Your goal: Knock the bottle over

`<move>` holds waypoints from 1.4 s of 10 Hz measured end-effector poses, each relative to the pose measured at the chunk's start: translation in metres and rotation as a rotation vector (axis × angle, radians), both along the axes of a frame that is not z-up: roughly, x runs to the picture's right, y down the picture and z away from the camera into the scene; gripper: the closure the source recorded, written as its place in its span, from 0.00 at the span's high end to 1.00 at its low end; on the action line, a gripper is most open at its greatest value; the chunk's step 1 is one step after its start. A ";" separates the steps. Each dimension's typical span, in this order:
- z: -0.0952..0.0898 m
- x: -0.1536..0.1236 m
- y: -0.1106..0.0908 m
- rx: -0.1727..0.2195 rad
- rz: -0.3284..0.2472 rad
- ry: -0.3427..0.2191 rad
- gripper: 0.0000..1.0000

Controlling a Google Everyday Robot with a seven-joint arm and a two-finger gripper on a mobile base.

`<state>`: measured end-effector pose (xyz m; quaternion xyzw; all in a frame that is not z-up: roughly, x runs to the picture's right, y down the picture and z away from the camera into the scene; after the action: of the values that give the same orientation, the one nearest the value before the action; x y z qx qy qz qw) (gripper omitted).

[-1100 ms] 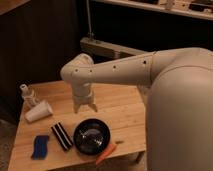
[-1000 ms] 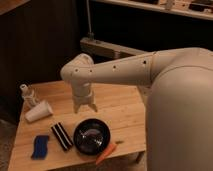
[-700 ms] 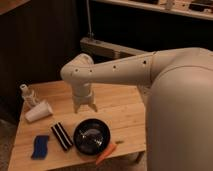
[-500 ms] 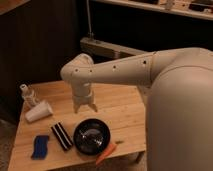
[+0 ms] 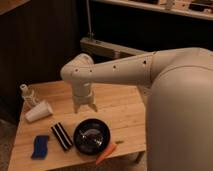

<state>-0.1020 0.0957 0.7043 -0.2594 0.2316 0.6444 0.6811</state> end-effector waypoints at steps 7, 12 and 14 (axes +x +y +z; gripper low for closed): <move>0.000 0.000 0.000 0.000 0.000 0.000 0.65; -0.003 -0.005 -0.015 0.021 -0.004 -0.024 0.65; -0.013 -0.029 -0.042 0.046 -0.028 -0.059 0.65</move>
<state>-0.1313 0.0534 0.6915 -0.2594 0.2003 0.6318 0.7024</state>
